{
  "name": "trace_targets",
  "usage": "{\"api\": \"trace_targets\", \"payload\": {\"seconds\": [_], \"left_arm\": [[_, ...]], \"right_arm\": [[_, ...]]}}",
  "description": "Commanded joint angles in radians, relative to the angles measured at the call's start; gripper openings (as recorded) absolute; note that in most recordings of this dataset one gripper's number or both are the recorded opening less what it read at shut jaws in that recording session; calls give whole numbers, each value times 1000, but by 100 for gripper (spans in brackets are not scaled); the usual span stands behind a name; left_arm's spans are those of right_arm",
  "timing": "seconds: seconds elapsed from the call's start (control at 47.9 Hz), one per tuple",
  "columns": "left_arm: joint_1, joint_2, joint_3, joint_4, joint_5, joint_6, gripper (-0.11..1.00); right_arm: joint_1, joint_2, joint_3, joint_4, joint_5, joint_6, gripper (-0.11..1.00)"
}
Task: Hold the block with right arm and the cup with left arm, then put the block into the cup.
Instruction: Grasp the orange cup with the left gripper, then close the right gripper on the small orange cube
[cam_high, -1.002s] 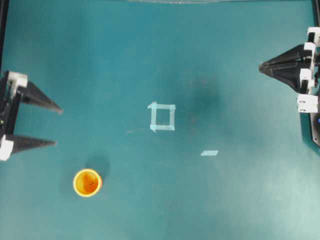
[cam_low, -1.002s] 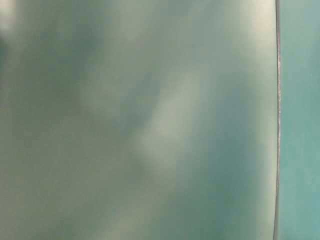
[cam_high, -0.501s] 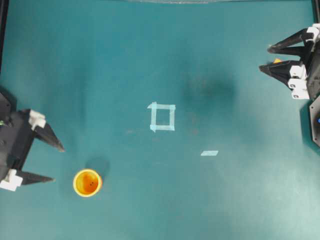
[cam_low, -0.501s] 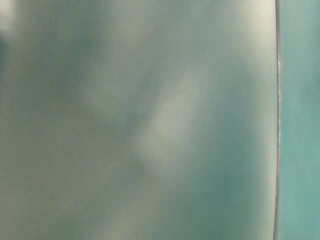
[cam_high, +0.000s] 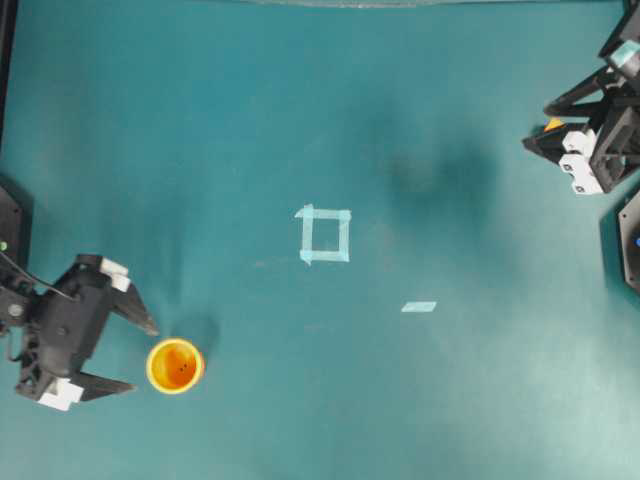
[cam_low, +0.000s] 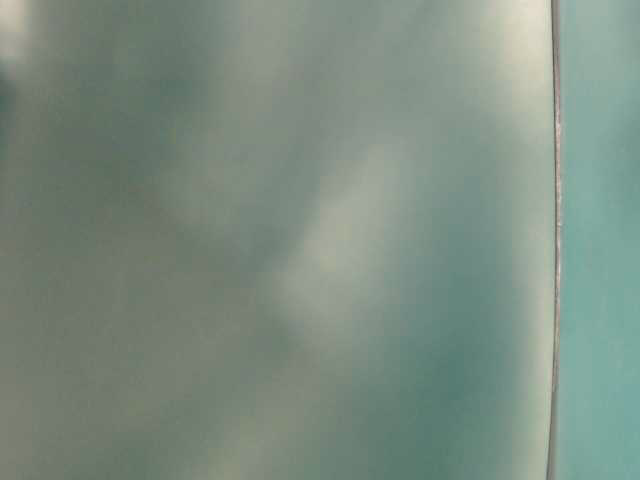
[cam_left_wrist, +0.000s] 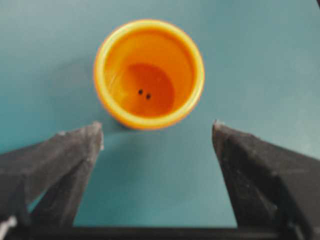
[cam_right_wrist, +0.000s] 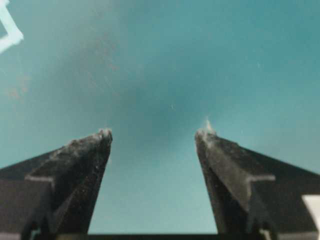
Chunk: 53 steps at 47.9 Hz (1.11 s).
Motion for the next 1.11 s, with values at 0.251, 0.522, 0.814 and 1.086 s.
{"api": "trace_targets", "payload": {"seconds": [0.251,0.522,0.814,1.086], "left_arm": [[-6,225,-34,2,-213,2,88],[-5,311,-77,2,-311,15,88],[40,344,-92,9,-299,25,87],[51,328,-80,11,-198,29,68]], "right_arm": [[-6,15,-32,-3,-5,2,67],[-6,17,-32,-5,-5,2,67],[-9,20,-32,-5,-6,2,67],[-38,20,-32,-43,2,2,67]]}}
